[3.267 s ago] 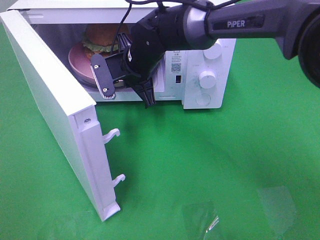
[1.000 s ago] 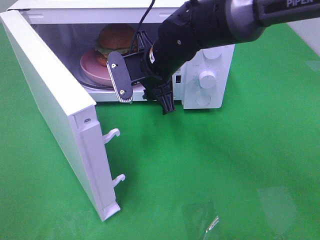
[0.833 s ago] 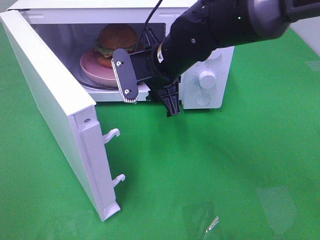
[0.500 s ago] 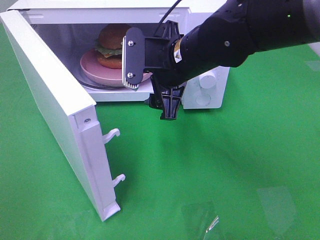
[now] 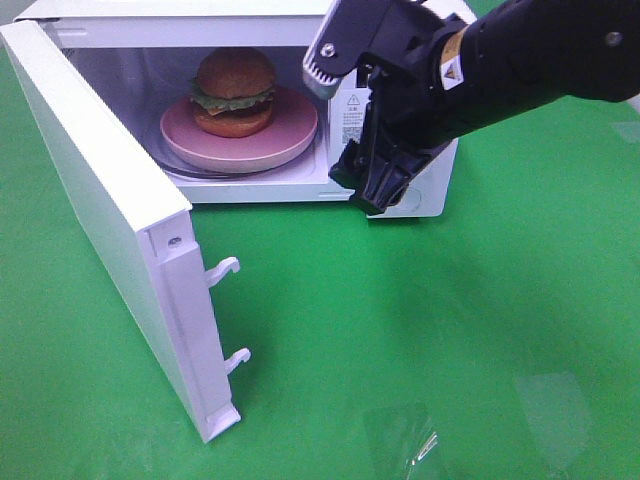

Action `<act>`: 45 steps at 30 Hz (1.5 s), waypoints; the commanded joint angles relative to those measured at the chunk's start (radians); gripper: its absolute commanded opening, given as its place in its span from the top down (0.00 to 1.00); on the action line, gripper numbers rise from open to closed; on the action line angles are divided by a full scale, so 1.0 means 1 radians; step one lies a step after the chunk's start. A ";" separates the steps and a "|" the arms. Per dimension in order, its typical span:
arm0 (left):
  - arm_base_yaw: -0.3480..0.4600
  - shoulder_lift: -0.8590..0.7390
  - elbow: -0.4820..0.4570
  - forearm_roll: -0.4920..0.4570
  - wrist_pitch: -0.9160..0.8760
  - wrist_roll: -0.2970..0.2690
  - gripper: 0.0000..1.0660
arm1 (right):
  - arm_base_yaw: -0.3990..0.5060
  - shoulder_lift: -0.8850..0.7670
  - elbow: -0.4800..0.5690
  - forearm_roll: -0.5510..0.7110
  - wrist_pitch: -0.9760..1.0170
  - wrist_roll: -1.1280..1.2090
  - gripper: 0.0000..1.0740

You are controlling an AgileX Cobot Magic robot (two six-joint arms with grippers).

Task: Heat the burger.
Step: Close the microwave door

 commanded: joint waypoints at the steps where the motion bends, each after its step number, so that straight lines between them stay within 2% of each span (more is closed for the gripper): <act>1: 0.000 -0.024 0.003 0.002 -0.012 -0.002 0.06 | -0.013 -0.024 0.006 0.002 0.034 0.058 0.26; 5: 0.000 -0.024 0.003 0.002 -0.012 -0.002 0.06 | -0.057 -0.071 0.006 0.029 0.144 0.219 0.27; 7: 0.000 -0.024 0.003 0.002 -0.012 -0.002 0.06 | -0.116 -0.115 0.006 0.079 0.267 0.305 0.28; 10: 0.000 -0.024 0.003 0.002 -0.012 -0.002 0.06 | -0.131 -0.126 0.006 0.093 0.306 0.316 0.28; 11: 0.000 -0.024 0.003 0.002 -0.012 -0.002 0.06 | -0.153 -0.151 0.006 0.114 0.384 0.327 0.28; 24: 0.000 -0.024 0.003 0.002 -0.012 -0.002 0.06 | -0.159 -0.271 0.006 0.146 0.709 0.353 0.29; 33: 0.000 -0.024 0.003 0.002 -0.012 -0.002 0.06 | -0.159 -0.358 0.031 0.162 0.749 0.352 0.29; 45: 0.000 -0.024 0.003 0.002 -0.012 -0.002 0.06 | -0.159 -0.661 0.241 0.162 0.692 0.353 0.29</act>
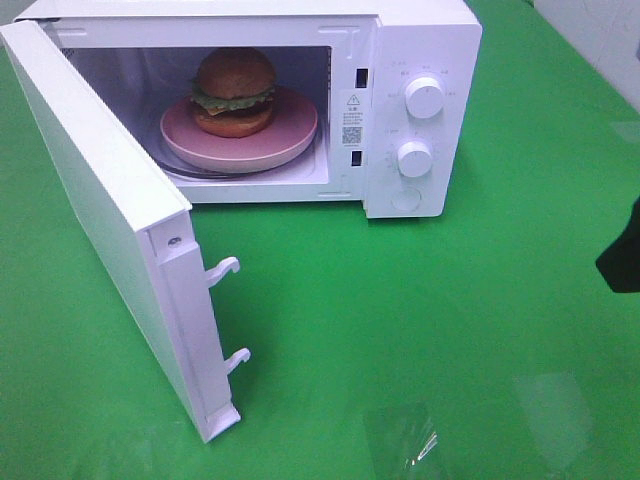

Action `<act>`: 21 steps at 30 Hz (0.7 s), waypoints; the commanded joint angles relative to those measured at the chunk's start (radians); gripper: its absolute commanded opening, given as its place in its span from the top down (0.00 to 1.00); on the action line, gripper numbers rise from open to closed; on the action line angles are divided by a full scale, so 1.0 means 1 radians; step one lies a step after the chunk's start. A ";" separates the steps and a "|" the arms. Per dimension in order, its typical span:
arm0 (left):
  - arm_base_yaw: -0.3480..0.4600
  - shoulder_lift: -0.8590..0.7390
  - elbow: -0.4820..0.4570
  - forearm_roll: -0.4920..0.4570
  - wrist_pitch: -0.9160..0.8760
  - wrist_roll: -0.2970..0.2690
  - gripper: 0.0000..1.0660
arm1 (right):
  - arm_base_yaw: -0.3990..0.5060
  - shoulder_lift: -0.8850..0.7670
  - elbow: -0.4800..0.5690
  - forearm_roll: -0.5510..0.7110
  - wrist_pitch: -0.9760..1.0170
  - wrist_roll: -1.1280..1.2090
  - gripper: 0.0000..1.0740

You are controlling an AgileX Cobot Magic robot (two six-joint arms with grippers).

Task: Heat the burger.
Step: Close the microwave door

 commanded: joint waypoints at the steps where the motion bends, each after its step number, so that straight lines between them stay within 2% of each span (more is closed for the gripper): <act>1: 0.001 -0.024 0.003 0.002 -0.012 -0.002 0.06 | -0.001 -0.079 0.049 -0.001 -0.036 0.011 0.29; 4: 0.001 -0.024 0.003 0.002 -0.012 -0.002 0.06 | -0.012 -0.115 0.070 0.004 -0.042 0.011 0.29; 6: 0.001 -0.024 0.003 0.002 -0.012 -0.002 0.06 | -0.047 -0.153 0.089 0.020 -0.046 0.011 0.28; 7: 0.001 -0.024 0.003 0.002 -0.012 -0.002 0.06 | -0.094 -0.193 0.112 0.025 -0.054 0.011 0.29; 8: 0.001 -0.024 0.003 0.002 -0.012 -0.002 0.06 | -0.094 -0.193 0.112 0.025 -0.054 0.011 0.29; 9: 0.001 -0.024 0.003 0.002 -0.012 -0.002 0.06 | -0.147 -0.240 0.131 0.025 -0.061 0.008 0.29; 10: 0.001 -0.024 0.003 0.002 -0.012 -0.002 0.06 | -0.147 -0.240 0.131 0.025 -0.061 0.008 0.29; 11: 0.001 -0.024 0.003 0.002 -0.012 -0.002 0.06 | -0.192 -0.299 0.150 0.030 -0.069 0.016 0.29; 19: 0.001 -0.024 0.003 0.002 -0.012 -0.002 0.06 | -0.297 -0.505 0.205 0.053 -0.069 0.019 0.29; 21: 0.001 -0.024 0.003 0.002 -0.012 -0.002 0.06 | -0.325 -0.616 0.251 0.057 -0.066 0.019 0.29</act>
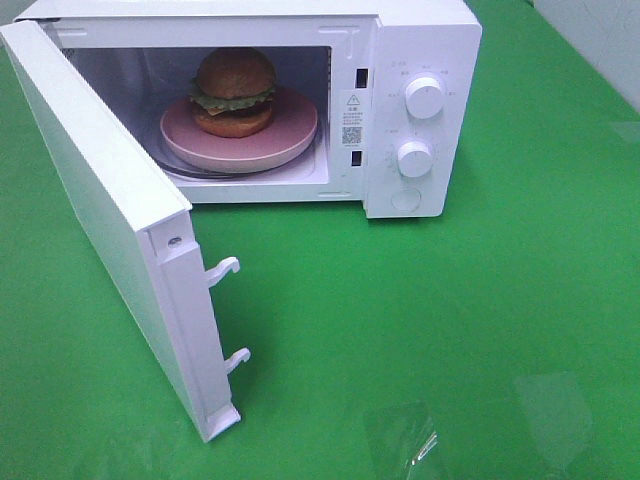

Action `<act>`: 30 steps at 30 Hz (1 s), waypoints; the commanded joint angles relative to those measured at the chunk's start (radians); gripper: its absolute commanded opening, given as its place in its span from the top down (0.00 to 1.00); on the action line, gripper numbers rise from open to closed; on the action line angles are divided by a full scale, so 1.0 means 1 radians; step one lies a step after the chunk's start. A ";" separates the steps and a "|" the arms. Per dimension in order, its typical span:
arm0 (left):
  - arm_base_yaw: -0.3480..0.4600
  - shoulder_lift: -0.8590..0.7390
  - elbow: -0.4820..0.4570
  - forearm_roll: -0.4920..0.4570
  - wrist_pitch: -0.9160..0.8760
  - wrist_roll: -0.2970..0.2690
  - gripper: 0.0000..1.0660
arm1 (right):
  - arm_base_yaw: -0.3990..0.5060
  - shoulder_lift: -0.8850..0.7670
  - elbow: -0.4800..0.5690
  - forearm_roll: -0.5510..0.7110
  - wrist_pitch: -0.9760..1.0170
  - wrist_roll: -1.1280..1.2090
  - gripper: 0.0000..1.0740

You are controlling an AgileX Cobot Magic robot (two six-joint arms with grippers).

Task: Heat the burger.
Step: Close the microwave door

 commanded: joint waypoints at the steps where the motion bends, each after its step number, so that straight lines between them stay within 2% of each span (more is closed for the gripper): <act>1: 0.000 -0.024 0.003 0.002 -0.012 -0.002 0.06 | -0.019 -0.063 0.026 0.005 -0.006 0.002 0.29; 10: 0.000 -0.024 0.003 0.002 -0.012 -0.002 0.06 | -0.021 -0.240 0.039 0.014 0.010 0.005 0.29; 18: 0.000 -0.024 0.003 0.002 -0.012 -0.002 0.06 | -0.058 -0.342 0.054 0.009 0.077 0.027 0.29; 20: 0.000 -0.024 0.003 0.002 -0.012 -0.002 0.06 | -0.067 -0.411 0.066 0.009 0.093 0.032 0.29; 30: 0.000 -0.018 0.003 0.004 -0.012 -0.002 0.06 | -0.067 -0.416 0.066 0.006 0.092 0.032 0.29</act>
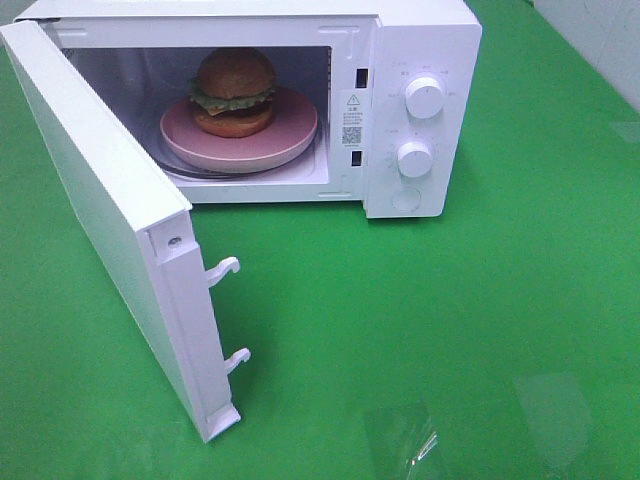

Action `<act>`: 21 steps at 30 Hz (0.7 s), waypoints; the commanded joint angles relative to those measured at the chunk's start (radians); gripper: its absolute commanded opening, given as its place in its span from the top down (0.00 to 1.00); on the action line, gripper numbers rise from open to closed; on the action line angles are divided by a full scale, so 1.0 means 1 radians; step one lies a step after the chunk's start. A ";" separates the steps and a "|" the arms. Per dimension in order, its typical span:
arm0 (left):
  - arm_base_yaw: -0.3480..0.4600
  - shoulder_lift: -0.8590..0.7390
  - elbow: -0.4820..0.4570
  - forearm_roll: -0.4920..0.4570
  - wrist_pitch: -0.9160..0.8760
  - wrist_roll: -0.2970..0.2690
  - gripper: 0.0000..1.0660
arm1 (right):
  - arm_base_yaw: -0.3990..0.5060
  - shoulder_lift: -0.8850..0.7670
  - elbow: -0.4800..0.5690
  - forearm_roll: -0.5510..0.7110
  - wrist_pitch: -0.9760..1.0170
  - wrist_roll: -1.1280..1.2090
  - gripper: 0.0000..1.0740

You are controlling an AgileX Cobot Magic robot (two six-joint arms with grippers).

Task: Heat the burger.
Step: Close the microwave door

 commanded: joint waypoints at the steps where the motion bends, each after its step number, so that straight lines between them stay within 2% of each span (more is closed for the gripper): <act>1: 0.000 -0.018 0.003 0.003 -0.012 -0.002 0.06 | -0.003 -0.024 0.002 -0.002 0.000 0.004 0.29; 21: 0.000 -0.018 0.003 0.003 -0.012 -0.002 0.06 | -0.003 -0.023 0.001 -0.002 0.000 0.004 0.29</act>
